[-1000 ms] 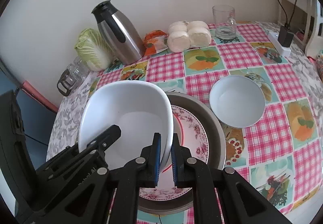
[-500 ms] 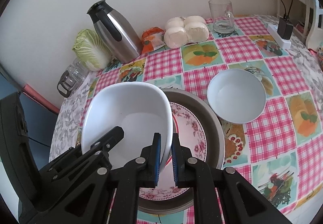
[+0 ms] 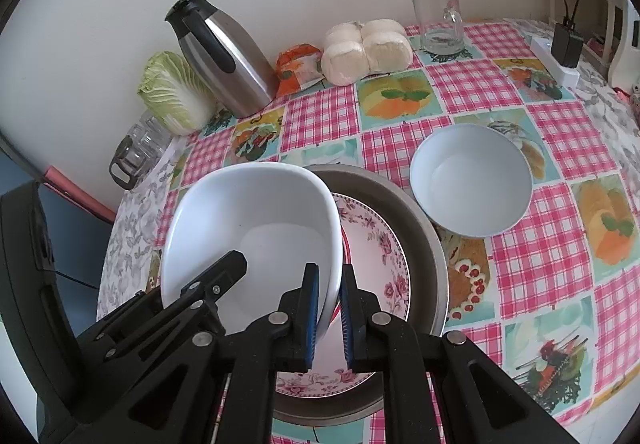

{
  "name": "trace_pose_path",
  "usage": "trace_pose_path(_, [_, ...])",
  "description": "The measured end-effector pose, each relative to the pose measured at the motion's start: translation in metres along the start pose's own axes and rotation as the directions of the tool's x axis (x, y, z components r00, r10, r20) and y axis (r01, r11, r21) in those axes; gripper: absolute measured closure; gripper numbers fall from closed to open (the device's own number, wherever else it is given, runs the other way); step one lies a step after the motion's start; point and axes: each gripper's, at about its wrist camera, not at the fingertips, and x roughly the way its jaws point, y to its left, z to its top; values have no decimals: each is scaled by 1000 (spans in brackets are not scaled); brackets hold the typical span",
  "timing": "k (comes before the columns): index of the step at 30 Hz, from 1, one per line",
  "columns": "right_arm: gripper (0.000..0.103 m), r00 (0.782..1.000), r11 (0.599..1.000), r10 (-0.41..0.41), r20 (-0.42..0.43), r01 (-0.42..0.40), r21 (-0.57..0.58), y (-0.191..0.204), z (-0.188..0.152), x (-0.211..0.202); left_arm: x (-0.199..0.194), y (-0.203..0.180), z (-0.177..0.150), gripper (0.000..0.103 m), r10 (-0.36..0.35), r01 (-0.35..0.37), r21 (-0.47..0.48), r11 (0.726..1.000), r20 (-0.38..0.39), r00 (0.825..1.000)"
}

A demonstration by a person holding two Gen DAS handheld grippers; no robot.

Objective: Organize plates and bowls
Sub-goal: 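Carry the white square bowl over the basin and lower it onto the red-rimmed bowl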

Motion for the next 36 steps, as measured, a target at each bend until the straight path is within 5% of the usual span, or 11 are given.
trace_pose_path(36, [89,1000,1000,-5,-7,5,-5,-1,0,7,7,2,1,79,-9,8,-30,1000,-34,999])
